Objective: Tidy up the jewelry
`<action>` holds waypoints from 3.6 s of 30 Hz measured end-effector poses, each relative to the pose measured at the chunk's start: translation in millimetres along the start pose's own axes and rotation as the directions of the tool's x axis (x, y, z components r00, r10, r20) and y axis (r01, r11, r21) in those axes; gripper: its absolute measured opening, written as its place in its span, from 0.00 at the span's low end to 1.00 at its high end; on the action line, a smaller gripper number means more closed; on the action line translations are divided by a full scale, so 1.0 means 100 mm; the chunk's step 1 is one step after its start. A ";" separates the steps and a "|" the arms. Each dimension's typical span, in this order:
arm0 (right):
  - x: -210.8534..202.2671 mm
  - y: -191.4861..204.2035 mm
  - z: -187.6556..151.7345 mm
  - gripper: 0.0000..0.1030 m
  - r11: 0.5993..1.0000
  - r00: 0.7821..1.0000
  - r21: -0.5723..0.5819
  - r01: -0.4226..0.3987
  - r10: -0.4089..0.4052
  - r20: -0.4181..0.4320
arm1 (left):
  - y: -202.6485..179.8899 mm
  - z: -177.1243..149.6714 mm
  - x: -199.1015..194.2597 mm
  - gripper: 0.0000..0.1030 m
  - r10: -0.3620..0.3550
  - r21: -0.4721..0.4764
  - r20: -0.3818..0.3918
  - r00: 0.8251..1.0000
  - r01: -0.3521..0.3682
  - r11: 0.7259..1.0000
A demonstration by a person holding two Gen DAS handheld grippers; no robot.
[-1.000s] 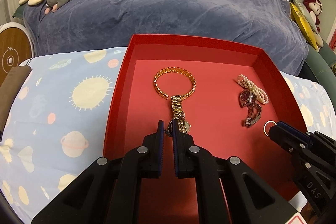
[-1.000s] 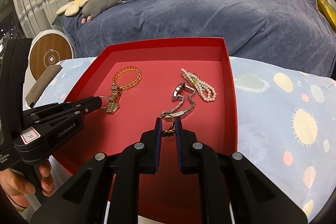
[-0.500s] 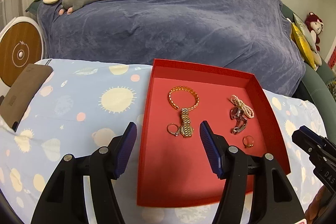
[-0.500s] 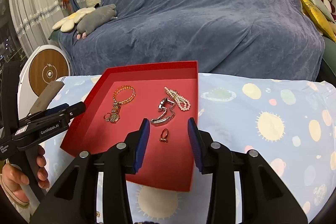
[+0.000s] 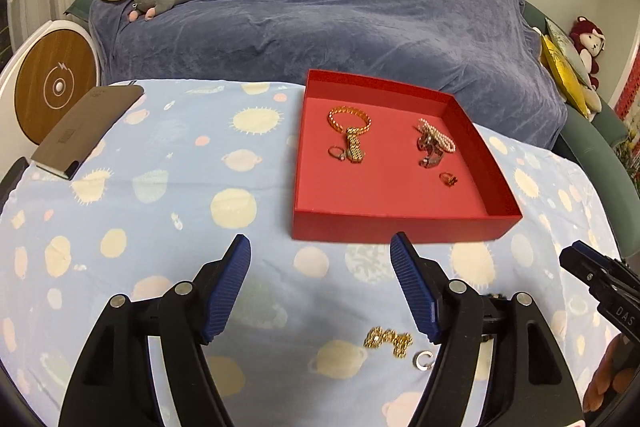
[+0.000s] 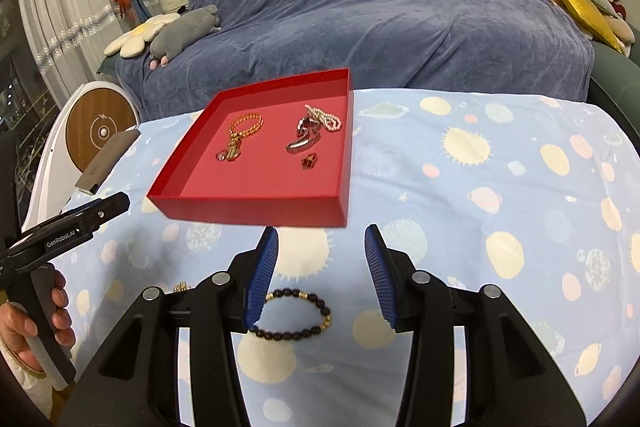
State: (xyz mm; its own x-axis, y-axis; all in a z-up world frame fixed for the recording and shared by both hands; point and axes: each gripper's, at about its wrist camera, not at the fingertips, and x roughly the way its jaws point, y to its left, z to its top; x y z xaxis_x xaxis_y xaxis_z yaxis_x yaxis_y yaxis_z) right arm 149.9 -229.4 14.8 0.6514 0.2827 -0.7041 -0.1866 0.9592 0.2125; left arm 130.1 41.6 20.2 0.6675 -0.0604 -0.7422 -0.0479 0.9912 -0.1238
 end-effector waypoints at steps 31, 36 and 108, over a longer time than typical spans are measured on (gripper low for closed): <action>0.30 0.00 -0.51 0.42 1.000 0.991 -0.015 -0.013 0.011 -0.136 | -0.30 -0.66 0.44 0.35 -0.019 0.165 -0.105 0.994 0.036 0.986; 0.34 0.04 -0.52 0.42 1.000 0.990 -0.024 -0.017 0.014 -0.142 | -0.38 -0.69 0.41 0.09 -0.048 0.200 -0.104 0.993 0.068 0.977; -0.11 0.41 0.51 0.07 0.995 0.989 -0.064 -0.071 0.078 0.122 | -0.43 0.38 -0.09 0.04 -0.186 0.039 0.078 0.979 0.184 0.982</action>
State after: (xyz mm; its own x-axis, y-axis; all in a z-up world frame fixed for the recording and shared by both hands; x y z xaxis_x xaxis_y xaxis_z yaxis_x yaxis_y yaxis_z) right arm 172.5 -193.7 65.5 0.7196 0.3539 -0.5974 -0.2789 0.9352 0.2181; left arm 154.8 4.5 57.3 0.7209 -0.2344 -0.6522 0.1045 0.9671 -0.2320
